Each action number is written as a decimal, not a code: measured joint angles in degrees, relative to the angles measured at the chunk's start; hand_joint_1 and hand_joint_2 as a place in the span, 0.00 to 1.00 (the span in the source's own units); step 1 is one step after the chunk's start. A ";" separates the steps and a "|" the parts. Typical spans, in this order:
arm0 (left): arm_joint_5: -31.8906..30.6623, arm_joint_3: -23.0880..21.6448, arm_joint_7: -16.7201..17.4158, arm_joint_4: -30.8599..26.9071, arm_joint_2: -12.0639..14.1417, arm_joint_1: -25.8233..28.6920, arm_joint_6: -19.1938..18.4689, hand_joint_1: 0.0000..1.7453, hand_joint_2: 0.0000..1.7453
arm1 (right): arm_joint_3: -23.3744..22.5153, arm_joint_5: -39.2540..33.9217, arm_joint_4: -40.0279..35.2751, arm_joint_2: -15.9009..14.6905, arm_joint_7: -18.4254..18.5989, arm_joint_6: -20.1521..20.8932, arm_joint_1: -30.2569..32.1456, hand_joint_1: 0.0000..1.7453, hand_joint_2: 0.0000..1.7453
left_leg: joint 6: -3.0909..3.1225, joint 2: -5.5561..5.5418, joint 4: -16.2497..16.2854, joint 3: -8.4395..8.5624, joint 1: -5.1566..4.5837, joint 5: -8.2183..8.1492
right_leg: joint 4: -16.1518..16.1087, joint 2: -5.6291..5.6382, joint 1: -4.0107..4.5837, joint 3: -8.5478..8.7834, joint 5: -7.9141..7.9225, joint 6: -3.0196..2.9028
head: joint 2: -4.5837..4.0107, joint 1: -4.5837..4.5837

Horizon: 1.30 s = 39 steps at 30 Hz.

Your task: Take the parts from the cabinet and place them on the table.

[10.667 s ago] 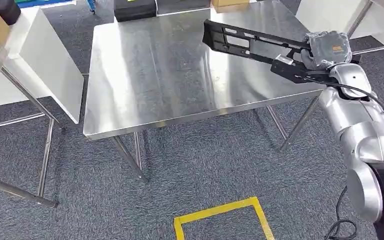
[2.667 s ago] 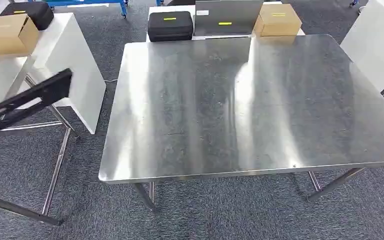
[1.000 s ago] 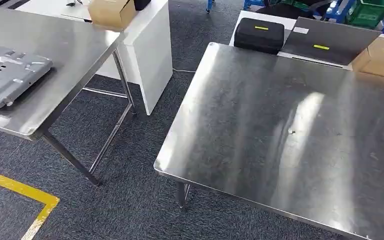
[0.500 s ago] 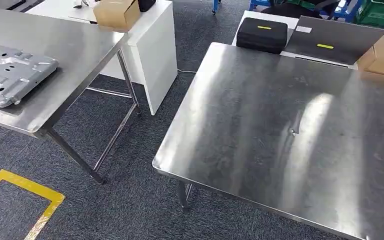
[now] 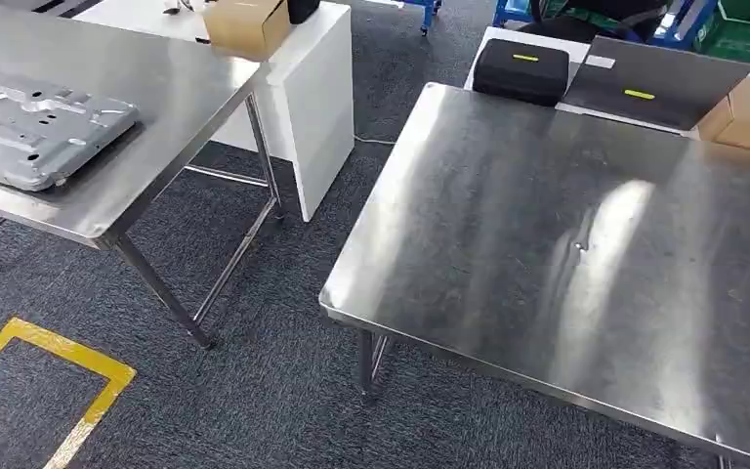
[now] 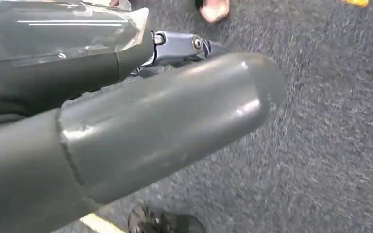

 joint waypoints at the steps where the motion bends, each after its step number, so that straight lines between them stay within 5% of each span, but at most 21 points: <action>1: 0.04 0.00 -0.02 0.00 0.05 -0.05 0.00 0.00 0.00 | 0.00 0.00 -0.02 0.02 0.04 0.00 0.06 0.00 0.00 | 0.50 0.06 0.03 -0.72 0.00 0.51 | 4.01 0.08 0.01 -1.32 -3.49 -0.73 | 0.00 0.51; 3: 0.02 0.00 -0.17 0.00 0.07 0.02 -0.02 0.00 0.00 | 0.00 0.00 -0.02 0.02 0.04 -0.07 0.05 0.00 0.00 | 0.63 0.11 0.10 -2.27 -0.19 1.61 | 13.10 0.19 -0.10 -3.80 -8.67 -1.07 | 0.00 0.44; 5: 0.02 0.00 -0.35 0.00 0.02 0.11 -0.09 0.00 0.00 | 0.00 0.00 -0.02 0.00 0.04 -0.09 0.11 0.00 0.00 | 0.45 0.11 0.20 -3.92 -0.21 2.75 | 15.86 0.31 -0.07 -3.07 -9.05 0.01 | 0.00 0.50; 8: 0.00 0.02 -0.50 0.00 -0.11 0.13 -0.09 0.00 0.00 | 0.02 -0.02 -0.02 -0.08 0.04 -0.11 -0.02 0.00 0.00 | -0.11 -0.07 0.60 -5.32 -0.14 4.09 | 3.66 0.31 -0.11 6.27 -5.11 1.56 | 0.00 0.57; 10: 0.00 0.00 -0.50 0.00 -0.13 0.10 -0.11 0.00 0.00 | 0.04 0.00 -0.02 -0.20 0.04 -0.11 -0.27 0.00 0.00 | -0.87 -0.15 1.38 -6.48 -0.46 4.85 | -5.12 0.72 0.36 11.95 -5.52 0.81 | 0.00 0.61; 13: 0.00 0.00 -0.55 0.00 -0.15 0.16 -0.11 0.00 0.00 | 0.04 0.13 -0.02 -0.22 0.22 -0.13 -0.12 0.00 0.00 | -1.83 -0.25 1.33 -6.45 -0.42 5.98 | -4.10 0.82 0.63 10.30 -4.89 -0.29 | 0.00 0.24; 14: 0.00 0.02 -0.55 0.00 -0.13 0.27 -0.09 0.00 0.00 | 0.07 0.09 0.00 -0.17 0.24 -0.13 -0.10 0.00 0.00 | -2.11 -0.35 1.52 -6.61 -0.24 6.00 | -4.46 0.67 -0.41 10.03 -4.27 -1.22 | 0.00 0.13; 16: 0.02 0.09 -0.52 0.02 -0.11 0.33 0.00 0.00 0.00 | 0.09 0.09 0.00 -0.06 0.24 -0.13 -0.28 0.00 0.00 | -2.70 -0.25 5.96 -8.11 0.21 -0.70 | -4.31 0.27 -0.32 8.97 -3.16 -2.79 | 0.00 -0.11; 18: 0.28 0.17 -0.44 0.02 -0.20 0.31 0.09 0.00 0.00 | 0.11 0.26 0.00 -0.11 0.24 -0.13 -0.17 0.00 0.00 | -3.34 -0.25 14.92 -10.20 0.40 -6.75 | -4.16 -0.04 0.00 7.51 -2.03 -3.05 | 0.00 -0.15; 19: 0.37 0.17 -0.39 0.02 -0.22 0.31 0.15 0.00 0.00 | 0.11 0.35 0.00 -0.13 0.35 -0.13 -0.17 0.00 0.00 | -3.51 -0.24 18.17 -10.68 0.48 -7.58 | -3.99 -0.18 0.14 6.72 -1.53 -3.04 | 0.00 -0.17; 21: 0.48 0.22 -0.22 0.02 -0.24 0.32 0.39 0.00 0.00 | 0.13 0.46 0.00 -0.15 0.41 -0.11 -0.18 0.00 0.00 | -3.49 -0.24 18.64 -9.29 0.53 -5.76 | -3.54 -0.26 0.24 5.59 -0.83 -2.79 | 0.00 -0.17; 23: 0.61 0.24 -0.06 0.02 -0.24 0.31 0.57 0.00 0.00 | 0.24 0.74 0.00 -0.17 0.57 -0.13 -0.21 0.00 0.00 | -3.31 -0.21 9.57 -2.48 0.66 -1.52 | -2.53 -0.25 0.21 3.96 -0.06 -2.31 | 0.00 -0.22; 25: 0.74 0.26 -0.09 0.00 -0.26 0.17 0.57 0.00 0.00 | 0.35 0.83 0.00 -0.17 0.74 -0.13 -0.25 0.00 0.00 | -2.96 -0.34 1.46 2.58 0.35 -2.93 | -1.74 -0.28 0.62 2.93 0.44 -1.61 | 0.00 -0.22; 28: 0.79 0.28 -0.22 0.02 -0.30 0.29 0.57 0.00 0.00 | 0.52 0.81 0.00 -0.15 0.74 -0.13 -0.32 0.00 0.00 | -1.89 -0.33 1.70 1.67 -0.24 -2.31 | -1.90 -0.35 0.35 2.66 1.56 -0.41 | 0.00 -0.11; 29: 0.79 0.30 -0.26 0.04 -0.35 0.30 0.55 0.00 0.00 | 0.52 0.70 0.00 -0.17 0.74 -0.15 -0.14 0.00 0.00 | -0.81 -0.17 1.00 0.72 -0.15 -1.37 | -1.92 -0.26 0.86 2.03 2.02 0.10 | 0.00 -0.13; 30: 0.76 0.31 -0.30 0.07 -0.44 0.16 0.52 0.00 0.00 | 0.52 0.64 -0.02 -0.24 0.74 -0.17 -0.20 0.00 0.00 | -0.14 0.29 0.88 0.36 0.05 -0.69 | -0.83 -0.16 0.37 1.61 0.86 -0.01 | 0.00 -0.17; 31: 0.72 0.31 -0.41 0.04 -0.39 0.06 0.44 0.00 0.00 | 0.52 0.48 0.00 -0.24 0.74 -0.20 -0.20 0.00 0.00 | 0.75 0.20 0.85 -0.89 -0.07 -0.01 | 2.20 0.09 0.53 0.06 -2.66 -0.82 | 0.00 0.09; 33: 0.59 0.31 -0.46 0.04 -0.41 0.09 0.37 0.00 0.00 | 0.52 0.28 0.00 -0.24 0.74 -0.28 -0.19 0.00 0.00 | 0.93 0.24 0.88 -2.58 -0.25 1.36 | 10.18 0.22 0.44 -2.27 -8.43 -1.68 | 0.00 0.29; 35: 0.52 0.33 -0.46 0.04 -0.46 0.13 0.26 0.00 0.00 | 0.52 0.26 0.00 -0.24 0.74 -0.35 -0.17 0.00 0.00 | 0.86 0.36 0.97 -4.57 -0.37 2.89 | 16.11 0.27 0.42 -2.78 -9.75 -0.88 | 0.00 0.26; 37: 0.52 0.31 -0.46 0.04 -0.52 0.14 0.09 0.00 0.00 | 0.52 0.26 0.00 -0.26 0.74 -0.35 -0.14 0.00 0.00 | 0.64 0.39 1.07 -6.01 -0.37 4.26 | 12.98 0.28 0.43 0.84 -6.48 0.50 | 0.00 0.29; 39: 0.52 0.31 -0.46 0.04 -0.61 0.13 0.09 0.00 0.00 | 0.57 0.28 0.00 -0.41 0.74 -0.35 -0.31 0.00 0.00 | 0.12 0.26 1.18 -7.50 -0.39 5.77 | 2.35 0.30 0.40 8.50 -4.42 0.66 | 0.00 0.26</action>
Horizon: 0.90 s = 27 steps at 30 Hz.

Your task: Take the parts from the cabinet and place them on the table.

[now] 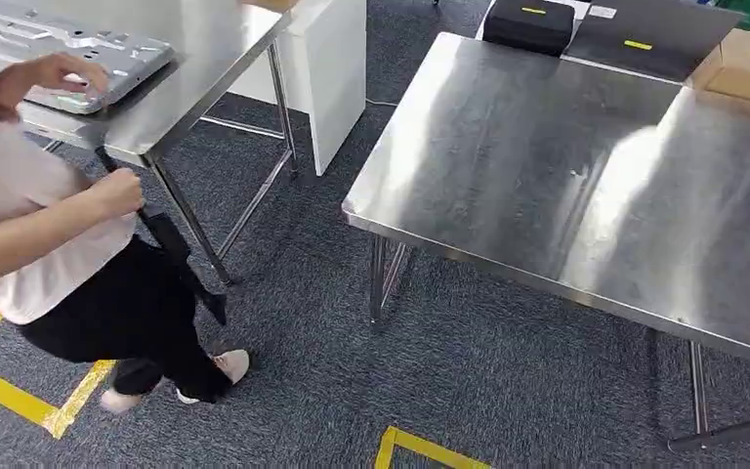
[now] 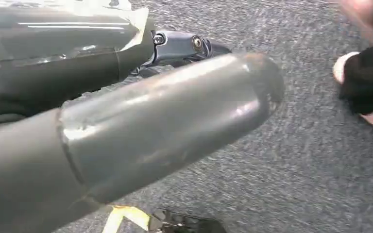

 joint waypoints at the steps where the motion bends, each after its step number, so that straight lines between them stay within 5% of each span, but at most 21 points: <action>1: 0.00 0.02 0.02 0.00 0.00 0.02 0.04 0.00 0.00 | 0.05 0.04 -0.02 -0.07 0.00 0.00 -0.12 0.00 0.00 | -0.36 -0.02 0.21 -0.39 -0.33 0.53 | -5.82 0.04 0.30 4.03 -1.04 -0.56 | 0.00 0.04; 2: 0.00 0.02 0.02 0.02 -0.13 0.01 0.11 0.00 0.00 | 0.09 0.04 -0.02 -0.17 0.00 0.00 -0.15 0.00 0.00 | -0.68 0.10 0.24 -0.60 -0.35 1.15 | -8.40 0.19 0.67 4.84 -1.74 -1.03 | 0.00 -0.15; 5: 0.00 0.02 -0.02 0.00 -0.22 0.05 0.39 0.00 0.00 | 0.22 0.04 0.00 -0.20 0.02 0.02 0.05 0.00 0.00 | -1.62 0.17 -0.42 -0.60 -0.22 2.67 | -7.95 0.18 0.62 3.33 -0.87 -2.31 | 0.00 -0.26; 6: 0.00 0.11 -0.04 0.02 -0.20 0.17 0.44 0.00 0.00 | 0.24 0.02 0.00 -0.11 0.02 0.15 0.03 0.00 0.00 | -1.86 0.08 0.03 -1.24 0.18 2.37 | -8.06 0.03 -0.56 2.96 -0.05 -3.04 | 0.00 -0.11; 8: 0.00 0.24 -0.11 0.04 -0.26 0.25 0.46 0.00 0.00 | 0.26 -0.13 -0.02 -0.20 0.02 0.18 0.01 0.00 0.00 | -2.69 -0.18 6.41 -3.02 0.39 -6.95 | -8.01 -0.25 -0.24 1.28 1.52 -4.38 | 0.00 -0.72; 10: 0.00 0.35 -0.11 0.04 -0.33 0.23 0.46 0.00 0.00 | 0.31 -0.15 0.00 -0.15 0.02 0.17 0.08 0.00 0.00 | -3.48 -0.18 16.53 -4.90 0.74 -12.60 | -7.87 -0.45 -0.10 -0.42 2.90 -4.31 | 0.00 -0.74; 12: -0.09 0.39 -0.13 0.04 -0.33 0.21 0.46 0.00 0.00 | 0.31 -0.20 -0.02 -0.20 0.02 0.18 0.08 0.00 0.00 | -3.81 -0.17 19.92 -4.16 1.16 -10.87 | -7.56 -0.56 -0.12 -1.61 3.88 -3.92 | 0.00 -0.74; 13: -0.09 0.42 -0.13 0.04 -0.33 0.21 0.46 0.00 0.00 | 0.31 -0.22 0.00 -0.22 0.02 0.17 0.07 0.00 0.00 | -3.98 -0.17 18.43 -2.28 1.43 -8.82 | -7.27 -0.57 -0.18 -2.33 4.29 -3.74 | 0.00 -0.74; 15: -0.39 0.48 -0.20 0.04 -0.33 0.14 0.42 0.00 0.00 | 0.31 -0.55 0.00 -0.22 0.11 0.18 0.07 0.00 0.00 | -4.09 -0.17 9.57 4.72 1.88 -6.44 | -6.17 -0.55 -0.28 -3.70 4.80 -3.19 | 0.00 -0.77; 16: -0.79 0.48 -0.26 0.04 -0.33 0.04 0.31 0.00 0.00 | 0.29 -0.74 -0.02 -0.20 0.22 0.09 0.07 0.00 0.00 | -3.86 -0.29 4.52 8.80 1.82 -7.02 | -5.52 -0.55 -0.10 -4.35 4.89 -3.00 | 0.00 -0.83; 17: -0.92 0.48 -0.28 0.04 -0.31 -0.06 0.24 0.00 0.00 | 0.29 -0.98 0.00 -0.06 0.28 -0.07 0.00 0.00 0.00 | -3.55 -0.37 1.23 10.44 1.68 -7.65 | -4.72 -0.59 0.06 -4.95 5.02 -2.79 | 0.00 -0.68; 20: -1.38 0.48 -0.26 0.04 -0.24 -0.11 -0.11 0.00 0.00 | 0.29 -1.20 0.00 0.07 0.33 -0.57 0.02 0.00 0.00 | -3.12 -0.38 0.43 9.43 1.17 -7.76 | -4.64 -0.62 -0.10 -5.98 6.46 -0.74 | 0.00 -0.81; 21: -1.42 0.48 -0.24 0.04 -0.22 -0.11 -0.15 0.00 0.00 | 0.29 -1.22 0.00 0.09 0.33 -0.63 0.07 0.00 0.00 | -2.31 -0.21 -0.99 8.92 1.73 -7.41 | -4.02 -0.63 0.21 -6.66 5.97 -0.56 | 0.00 -0.65; 23: -1.62 0.48 -0.22 0.04 -0.24 -0.17 -0.15 0.00 0.00 | 0.29 -1.22 0.00 0.07 0.33 -0.70 0.22 0.00 0.00 | -0.73 -0.01 -0.97 7.38 1.31 -6.11 | 1.11 -0.27 -0.03 -9.28 0.50 -1.75 | 0.00 -0.48; 25: -1.62 0.48 -0.26 0.04 -0.20 -0.15 -0.20 0.00 0.00 | 0.29 -1.14 0.00 0.07 0.33 -0.70 0.23 0.00 0.00 | -0.39 0.09 -0.93 5.56 0.94 -4.62 | 9.77 -0.12 -0.25 -11.47 -4.44 -2.15 | 0.00 -0.50; 27: -1.62 0.48 -0.28 0.04 -0.20 -0.15 -0.22 0.00 0.00 | 0.29 -1.03 0.00 0.07 0.33 -0.70 0.29 0.00 0.00 | -0.49 0.25 -0.82 3.74 0.84 -3.25 | 13.59 -0.06 -0.29 -11.22 -3.81 -0.97 | 0.00 -0.50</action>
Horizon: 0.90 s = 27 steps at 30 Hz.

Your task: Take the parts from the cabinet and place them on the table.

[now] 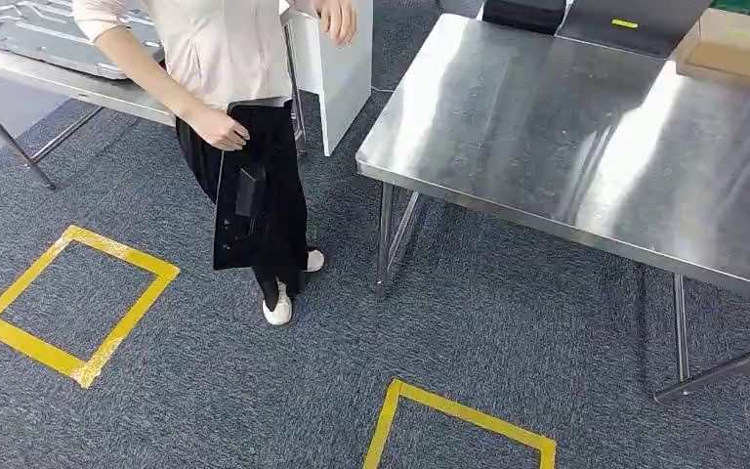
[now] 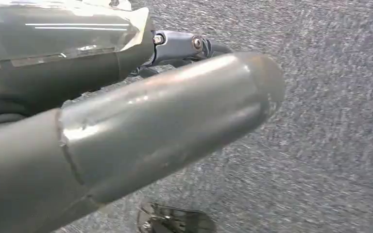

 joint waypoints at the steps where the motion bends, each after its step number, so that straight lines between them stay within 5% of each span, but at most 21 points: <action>1: 0.00 0.00 -0.02 0.00 0.00 0.00 0.00 0.00 0.00 | 0.00 0.02 0.00 -0.02 0.00 0.00 0.03 0.00 0.00 | -0.17 0.05 0.08 -0.96 0.00 0.72 | -1.40 0.00 -0.06 1.68 2.03 0.90 | 0.00 0.02; 3: 0.02 0.00 -0.09 0.00 -0.02 -0.01 0.00 0.00 0.00 | 0.00 0.06 0.00 -0.18 0.00 0.02 -0.03 0.00 0.00 | -0.67 0.02 0.48 -2.43 0.10 2.07 | -10.05 0.00 -0.40 8.07 5.31 1.95 | 0.00 0.07; 4: 0.09 0.02 -0.13 0.00 0.00 -0.02 0.00 0.00 0.00 | 0.04 0.18 0.00 -0.13 0.00 0.11 -0.16 0.00 0.00 | -1.08 -0.03 0.81 -3.01 -0.03 2.56 | -15.63 0.07 -0.68 11.96 4.26 1.57 | 0.00 0.11; 5: 0.20 0.02 -0.13 0.00 -0.04 0.01 0.00 0.00 0.00 | 0.09 0.33 0.00 -0.20 -0.02 0.13 -0.33 0.00 0.00 | -1.46 -0.06 1.25 -3.50 -0.31 3.05 | -20.71 0.40 0.12 15.17 2.47 0.76 | 0.00 0.07; 8: 0.26 0.02 -0.15 0.00 0.00 0.01 0.07 0.00 0.00 | 0.09 0.44 0.00 -0.26 -0.02 0.26 -0.28 0.00 0.00 | -2.13 0.03 1.12 -3.60 -0.28 4.44 | -19.85 0.43 0.32 13.36 2.80 -0.55 | 0.00 -0.26; 9: 0.26 0.02 -0.15 0.04 0.00 0.14 0.07 0.00 0.00 | 0.09 0.42 0.00 -0.26 -0.02 0.26 -0.14 0.00 0.00 | -2.44 0.01 1.29 -3.99 -0.05 4.46 | -19.89 0.27 -0.20 12.91 3.37 -1.37 | 0.00 -0.28; 11: 0.26 0.02 -0.15 0.04 0.02 0.20 0.09 0.00 0.00 | 0.11 0.46 0.00 -0.24 0.00 0.26 -0.20 0.00 0.00 | -2.85 -0.09 5.47 -5.23 0.30 -2.22 | -19.82 -0.09 -0.15 11.70 4.64 -3.02 | 0.00 -0.33; 13: 0.35 0.02 -0.20 0.04 -0.02 0.18 0.07 0.00 0.00 | 0.11 0.44 0.00 -0.26 0.00 0.28 -0.21 0.00 0.00 | -3.17 -0.15 13.92 -6.90 0.33 -8.76 | -19.74 -0.25 0.31 10.14 5.95 -3.46 | 0.00 -0.42; 14: 0.33 0.02 -0.31 0.04 -0.02 0.19 0.07 0.00 0.00 | 0.11 0.35 0.00 -0.26 0.00 0.28 -0.20 0.00 0.00 | -3.26 -0.14 17.67 -7.27 0.36 -9.93 | -19.65 -0.35 0.57 9.18 6.58 -3.55 | 0.00 -0.46; 16: 0.33 0.02 -0.44 0.04 0.00 0.16 0.02 0.00 0.00 | 0.09 0.07 0.00 -0.31 -0.02 0.28 -0.20 0.00 0.00 | -2.90 -0.15 18.36 -5.42 0.35 -7.03 | -19.17 -0.36 0.92 7.61 7.87 -3.41 | 0.00 -0.46; 18: 0.31 0.02 -0.50 0.04 0.00 0.16 0.00 0.00 0.00 | 0.09 -0.04 0.00 -0.33 0.00 0.28 -0.19 0.00 0.00 | -2.06 -0.25 11.01 0.48 0.18 -3.41 | -18.54 -0.23 1.11 5.88 8.67 -3.08 | 0.00 -0.46; 20: 0.24 0.02 -0.52 0.02 0.22 -0.02 0.00 0.00 0.00 | 0.09 -0.11 0.00 -0.11 -0.02 0.28 -0.18 0.00 0.00 | -0.76 -0.49 1.69 6.73 -0.36 -5.26 | -18.13 -0.24 1.42 5.04 9.38 -2.66 | 0.00 -0.40; 23: 0.22 0.00 -0.68 0.04 0.20 -0.04 0.00 0.00 0.00 | 0.09 -0.09 0.00 -0.09 -0.02 0.28 -0.34 0.00 0.00 | -0.33 -0.49 -0.08 6.64 -1.14 -5.03 | -18.34 -0.51 0.58 4.43 10.93 -1.28 | 0.00 -0.59; 24: 0.24 0.02 -0.68 0.04 0.15 -0.03 0.00 0.00 0.00 | 0.09 -0.09 0.00 -0.07 -0.02 0.26 -0.18 0.00 0.00 | 0.16 -0.40 -1.30 6.00 -1.11 -4.29 | -18.59 -0.49 0.98 4.09 11.57 -0.81 | 0.00 -0.52; 25: 0.24 0.02 -0.68 0.09 0.00 -0.12 0.00 0.00 0.00 | 0.09 -0.09 0.00 -0.22 0.00 0.26 -0.21 0.00 0.00 | 0.30 0.13 -1.88 5.74 -0.57 -3.04 | -17.54 -0.27 0.77 3.44 10.18 -0.97 | 0.00 -0.44; 26: 0.24 0.02 -0.68 0.09 0.04 -0.12 0.00 0.00 0.00 | 0.09 -0.09 0.00 -0.22 0.00 0.26 -0.20 0.00 0.00 | 1.03 -0.03 -2.11 4.65 -0.49 -2.35 | -15.39 -0.01 1.02 2.23 7.38 -1.53 | 0.00 -0.37; 27: 0.24 0.02 -0.68 0.09 0.07 -0.19 0.00 0.00 0.00 | 0.09 -0.07 0.00 -0.20 0.00 0.26 -0.17 0.00 0.00 | 1.04 0.03 -2.11 3.71 -0.49 -1.58 | -11.40 0.14 0.68 0.79 3.84 -2.00 | 0.00 0.00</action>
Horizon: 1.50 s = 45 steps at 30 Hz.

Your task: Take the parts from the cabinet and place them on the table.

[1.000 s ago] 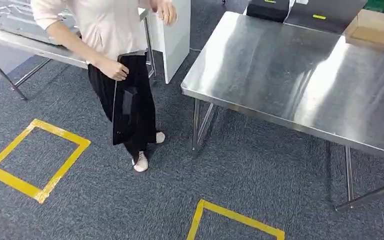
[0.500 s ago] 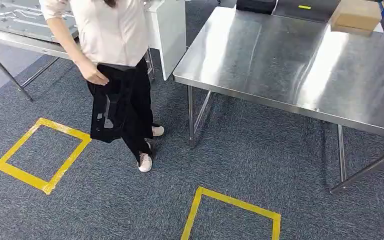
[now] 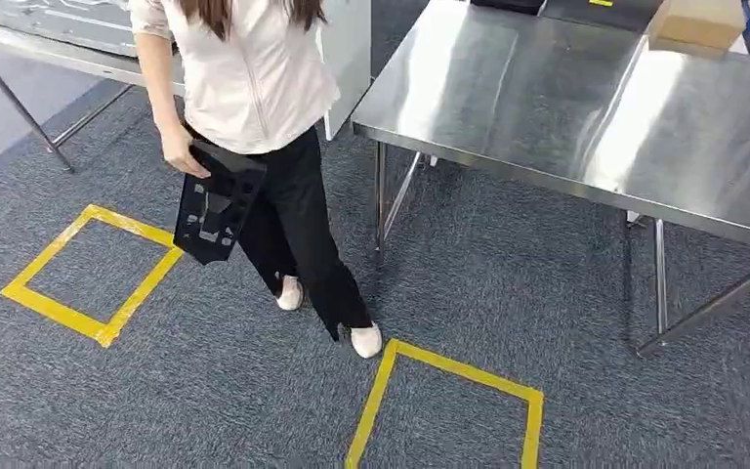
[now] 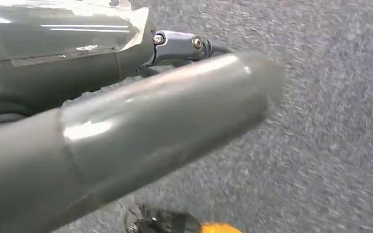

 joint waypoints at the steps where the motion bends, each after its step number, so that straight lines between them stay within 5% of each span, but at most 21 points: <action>1: 0.00 0.00 -0.02 0.00 -0.04 0.01 0.02 0.00 0.00 | 0.00 -0.02 0.00 -0.04 0.00 0.00 0.00 0.00 0.00 | -0.02 0.04 0.01 -0.87 0.00 0.71 | 4.07 0.05 -0.21 -1.08 -2.59 -0.12 | 0.00 -0.08; 4: 0.00 0.00 0.00 0.00 -0.11 0.02 0.00 0.00 0.00 | 0.00 0.04 0.00 -0.09 0.02 -0.02 0.01 0.00 0.00 | -0.61 0.34 0.18 -3.80 0.24 2.89 | 11.96 0.06 -1.01 -1.45 -2.81 1.95 | 0.00 -0.09; 5: 0.00 0.00 0.00 0.02 -0.15 0.02 0.00 0.00 0.00 | 0.00 0.04 0.00 -0.20 0.02 -0.02 0.00 0.00 0.00 | -1.06 0.42 0.35 -4.71 0.49 3.77 | 9.94 0.06 -1.46 0.97 -0.01 3.50 | 0.00 0.02; 7: 0.00 0.00 0.00 0.02 -0.13 0.02 0.00 0.00 0.00 | 0.02 0.11 0.00 -0.24 0.04 -0.09 -0.05 0.00 0.00 | -2.11 0.38 1.30 -6.74 0.90 4.94 | 0.66 0.06 -2.39 7.96 1.79 4.71 | 0.00 0.04; 9: 0.00 0.00 0.02 0.02 -0.06 0.07 0.00 0.00 0.00 | 0.09 0.22 -0.02 -0.15 0.04 -0.17 -0.10 0.00 0.00 | -2.84 0.35 2.82 -8.02 0.55 5.51 | -8.76 0.62 -1.68 14.02 -1.27 4.27 | 0.00 0.24; 12: 0.00 0.00 0.04 0.02 0.22 0.17 0.00 0.00 0.00 | 0.11 0.48 0.02 0.07 0.04 -0.20 0.07 0.00 0.00 | -3.17 0.20 3.20 -8.83 0.58 6.94 | -8.07 0.69 -2.41 12.62 -1.67 3.19 | 0.00 0.02; 14: 0.00 0.02 0.07 0.09 0.28 0.34 0.00 0.00 0.00 | 0.11 0.50 0.02 0.09 0.11 -0.20 0.32 0.00 0.00 | -3.59 0.11 5.37 -9.61 1.01 3.04 | -7.81 0.19 -2.53 11.83 -0.89 1.85 | 0.00 -0.07; 16: 0.00 0.02 0.07 0.11 0.20 0.37 0.00 0.00 0.00 | 0.11 0.50 0.02 0.09 0.11 -0.20 0.19 0.00 0.00 | -3.86 -0.08 15.03 -12.21 0.95 -4.98 | -7.74 -0.06 -1.95 10.39 0.38 0.24 | 0.00 -0.18; 18: -0.04 0.02 0.07 0.11 0.24 0.37 -0.02 0.00 0.00 | 0.11 0.44 0.02 0.05 0.11 -0.20 0.23 0.00 0.00 | -3.74 -0.08 23.23 -13.52 0.94 -7.69 | -7.66 -0.29 -1.33 9.07 1.68 -0.08 | 0.00 -0.15; 20: -0.15 0.02 0.07 0.11 0.22 0.37 -0.11 0.00 0.00 | 0.11 0.26 0.02 0.00 0.11 -0.20 0.23 0.00 0.00 | -3.18 -0.09 21.39 -10.52 0.93 -4.51 | -7.52 -0.26 -1.03 7.63 2.79 0.02 | 0.00 -0.17; 24: -0.20 0.02 -0.04 0.09 0.26 0.18 -0.09 0.00 0.00 | 0.11 0.22 0.02 0.02 0.00 -0.20 0.14 0.00 0.00 | -1.70 -0.83 4.30 1.56 0.45 -2.09 | -6.73 -0.10 -0.42 6.13 3.96 0.93 | 0.00 -0.09; 28: 0.18 0.09 -0.18 0.11 -0.02 0.19 -0.09 0.00 0.00 | 0.11 0.22 0.02 -0.11 0.00 -0.22 0.16 0.00 0.00 | -1.20 -0.55 1.41 0.77 0.70 -1.65 | -6.05 -0.17 -0.28 4.42 4.89 2.77 | 0.00 0.00; 31: 0.28 0.24 -0.17 0.11 0.09 -0.05 -0.07 0.00 0.00 | 0.13 0.33 0.02 -0.20 0.00 -0.22 0.09 0.00 0.00 | -0.25 -0.33 1.81 -1.67 -0.05 0.37 | 2.47 0.13 -0.61 0.62 -2.92 1.35 | 0.00 0.42; 33: 0.33 0.28 -0.18 0.11 0.02 -0.05 -0.07 0.00 0.00 | 0.13 0.48 0.02 -0.24 0.00 -0.22 0.11 0.00 0.00 | -0.08 -0.05 1.90 -3.36 -0.38 1.70 | 9.60 0.16 -0.76 -0.66 -5.76 1.60 | 0.00 0.44; 35: 0.46 0.33 -0.17 0.11 0.00 -0.06 -0.09 0.00 0.00 | 0.15 0.50 0.02 -0.24 0.00 -0.22 0.11 0.00 0.00 | -0.22 0.08 2.30 -5.34 -0.46 3.02 | 9.32 0.16 -0.74 1.56 -3.01 2.96 | 0.00 0.50; 37: 0.52 0.35 -0.20 0.11 -0.04 -0.07 -0.09 0.00 0.00 | 0.15 0.55 0.02 -0.35 0.00 -0.22 0.05 0.00 0.00 | -0.59 0.09 2.86 -7.43 -0.46 4.32 | 1.10 0.14 -0.74 7.71 0.63 4.08 | 0.00 0.52; 39: 0.61 0.37 -0.24 0.11 -0.09 -0.05 -0.09 0.00 0.00 | 0.22 0.57 0.02 -0.46 0.00 -0.24 -0.25 0.00 0.00 | -1.27 0.03 3.41 -8.46 -0.71 5.22 | -9.62 0.17 -0.11 14.76 -2.02 2.57 | 0.00 0.55; 41: 0.59 0.39 -0.57 0.11 -0.13 -0.11 -0.09 0.00 0.00 | 0.22 0.61 0.02 -0.55 0.00 -0.26 -0.24 0.00 0.00 | -1.94 0.16 3.14 -8.26 -0.59 6.21 | -9.17 0.29 0.28 13.14 -1.74 1.33 | -0.02 0.40; 42: 0.57 0.39 -0.85 0.11 -0.20 -0.08 -0.09 0.00 0.00 | 0.22 0.66 0.02 -0.63 0.00 -0.33 -0.21 0.00 1.00 | -2.28 0.15 3.01 -8.27 -0.52 6.67 | -9.03 0.28 0.42 12.95 -1.44 0.84 | -0.02 0.26; 44: 0.57 0.44 -1.14 0.11 -0.11 0.06 -0.09 0.00 0.00 | 0.26 1.05 0.02 -0.55 0.02 -0.41 -0.10 0.00 1.00 | -2.93 -0.20 4.09 -9.11 -0.08 5.17 | -9.23 -0.12 -0.77 12.29 -0.13 -0.33 | -0.02 0.13; 45: 0.55 0.44 -1.18 0.11 -0.09 0.16 -0.09 0.00 0.00 | 0.37 1.14 0.02 -0.55 0.24 -0.50 -0.08 0.00 1.00 | -3.21 -0.18 6.66 -9.87 0.09 1.27 | -9.23 -0.14 -0.77 11.80 0.47 -1.23 | -0.02 -0.15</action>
